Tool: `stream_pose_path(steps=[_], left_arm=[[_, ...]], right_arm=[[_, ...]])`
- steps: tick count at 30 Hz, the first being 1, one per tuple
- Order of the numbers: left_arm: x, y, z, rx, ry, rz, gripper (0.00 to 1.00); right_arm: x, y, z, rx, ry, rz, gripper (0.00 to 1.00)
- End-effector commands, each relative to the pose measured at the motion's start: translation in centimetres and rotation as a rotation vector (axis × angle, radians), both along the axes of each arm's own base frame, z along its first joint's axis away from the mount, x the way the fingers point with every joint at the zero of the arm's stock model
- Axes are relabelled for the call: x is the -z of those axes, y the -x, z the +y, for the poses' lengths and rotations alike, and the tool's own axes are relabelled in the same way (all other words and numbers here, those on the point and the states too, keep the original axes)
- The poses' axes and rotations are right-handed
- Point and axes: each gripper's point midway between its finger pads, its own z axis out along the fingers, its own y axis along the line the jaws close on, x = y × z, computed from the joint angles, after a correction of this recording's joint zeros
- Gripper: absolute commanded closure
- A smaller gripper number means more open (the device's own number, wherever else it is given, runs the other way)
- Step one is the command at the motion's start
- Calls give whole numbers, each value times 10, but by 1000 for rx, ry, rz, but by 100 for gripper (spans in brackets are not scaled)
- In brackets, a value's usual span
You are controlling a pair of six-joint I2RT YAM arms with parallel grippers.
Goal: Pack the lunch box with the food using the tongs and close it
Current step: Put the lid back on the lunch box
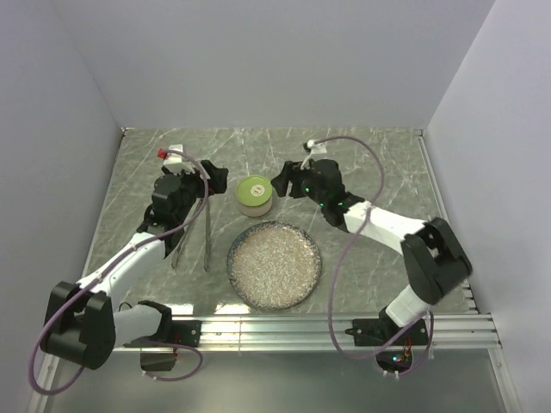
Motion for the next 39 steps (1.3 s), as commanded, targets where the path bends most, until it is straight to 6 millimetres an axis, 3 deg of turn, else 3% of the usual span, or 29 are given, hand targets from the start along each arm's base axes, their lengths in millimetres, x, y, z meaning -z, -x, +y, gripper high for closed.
stream_pose_path(steps=[1, 5, 6, 7, 8, 9, 10, 11, 13, 14, 16, 17, 21, 39], left_arm=[[-31, 7, 15, -72, 24, -102, 1], [-42, 23, 31, -136, 54, -131, 0], [-37, 27, 35, -150, 53, -122, 1], [-43, 35, 39, -159, 69, -137, 1], [-42, 39, 41, -167, 71, -138, 1], [-38, 44, 44, -175, 73, -132, 0], [-47, 51, 50, -194, 94, -157, 1], [-38, 56, 53, -206, 86, -129, 1], [-44, 65, 60, -229, 100, -140, 1], [-40, 69, 62, -237, 96, -125, 1], [-41, 77, 66, -246, 103, -127, 1], [-40, 79, 68, -251, 103, -124, 1], [-37, 88, 74, -278, 113, -118, 1], [-34, 87, 73, -264, 76, -123, 0]], right_arm=[[-67, -1, -19, 61, -63, -228, 26], [-73, 21, -60, 159, -10, -281, 26], [-72, 25, -71, 193, 6, -288, 26], [-56, 33, -84, 219, 37, -271, 26], [-69, 39, -101, 280, 34, -309, 26], [-69, 44, -111, 310, 39, -320, 26], [-54, 53, -123, 334, 66, -302, 26], [-68, 60, -139, 386, 48, -342, 25], [-56, 73, -157, 426, 71, -330, 25], [-71, 81, -165, 445, 41, -369, 25], [-66, 92, -177, 469, 48, -372, 24], [-78, 98, -181, 477, 15, -404, 24], [-82, 110, -183, 457, -36, -443, 23], [-73, 106, -188, 490, -9, -416, 23]])
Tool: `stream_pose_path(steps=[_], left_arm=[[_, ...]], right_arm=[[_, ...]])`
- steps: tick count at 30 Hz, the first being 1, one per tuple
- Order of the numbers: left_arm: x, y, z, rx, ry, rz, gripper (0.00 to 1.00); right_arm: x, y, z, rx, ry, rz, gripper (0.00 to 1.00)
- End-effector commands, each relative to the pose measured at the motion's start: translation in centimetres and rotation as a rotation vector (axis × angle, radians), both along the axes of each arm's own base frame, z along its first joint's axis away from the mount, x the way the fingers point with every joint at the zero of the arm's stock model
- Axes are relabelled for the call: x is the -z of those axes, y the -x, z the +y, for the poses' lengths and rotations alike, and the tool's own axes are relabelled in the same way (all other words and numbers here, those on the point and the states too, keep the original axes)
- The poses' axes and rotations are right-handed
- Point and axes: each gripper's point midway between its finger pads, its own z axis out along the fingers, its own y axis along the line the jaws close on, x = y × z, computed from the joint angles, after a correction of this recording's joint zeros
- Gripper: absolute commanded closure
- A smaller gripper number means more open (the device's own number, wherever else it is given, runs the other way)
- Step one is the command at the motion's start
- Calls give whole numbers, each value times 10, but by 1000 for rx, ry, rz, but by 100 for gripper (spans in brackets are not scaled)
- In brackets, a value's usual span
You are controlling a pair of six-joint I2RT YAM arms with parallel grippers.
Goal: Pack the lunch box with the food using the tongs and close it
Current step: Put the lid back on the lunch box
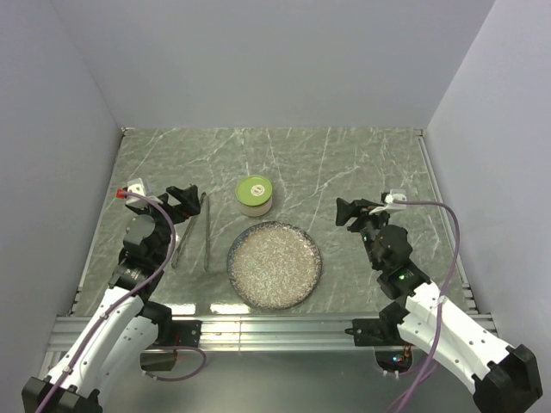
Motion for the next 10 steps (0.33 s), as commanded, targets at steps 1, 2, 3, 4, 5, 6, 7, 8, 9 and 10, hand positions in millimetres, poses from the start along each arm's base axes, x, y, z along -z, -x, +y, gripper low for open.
stream_pose_path(steps=[1, 2, 3, 4, 5, 6, 7, 8, 9, 10], left_arm=[[-4, 0, -2, 11, -14, -23, 1], [-5, 0, -2, 9, -12, -24, 1], [-4, 0, -1, 8, -14, -21, 1], [-4, 0, -1, 5, -14, -21, 1], [-4, -1, 0, 0, -14, -21, 1], [-4, -1, 0, 0, -14, -21, 1], [-4, -1, 0, 0, -15, -23, 1], [-5, 0, 0, -1, -13, -24, 0], [-4, 0, 0, 0, -12, -24, 0], [-5, 0, 0, 2, -10, -24, 0]], right_arm=[[-12, -1, -7, 30, -17, -39, 22], [-12, 0, -7, 30, -18, -40, 22], [-13, -1, -6, 26, -19, -43, 22], [-12, -1, -5, 24, -14, -39, 22], [-12, -1, -5, 24, -13, -38, 22], [-13, -2, -5, 26, -14, -39, 22], [-11, -3, -5, 26, -11, -34, 22], [-10, -3, -5, 27, -8, -30, 22], [-12, -3, -5, 27, -9, -31, 22], [-10, -3, -4, 24, -7, -29, 22]])
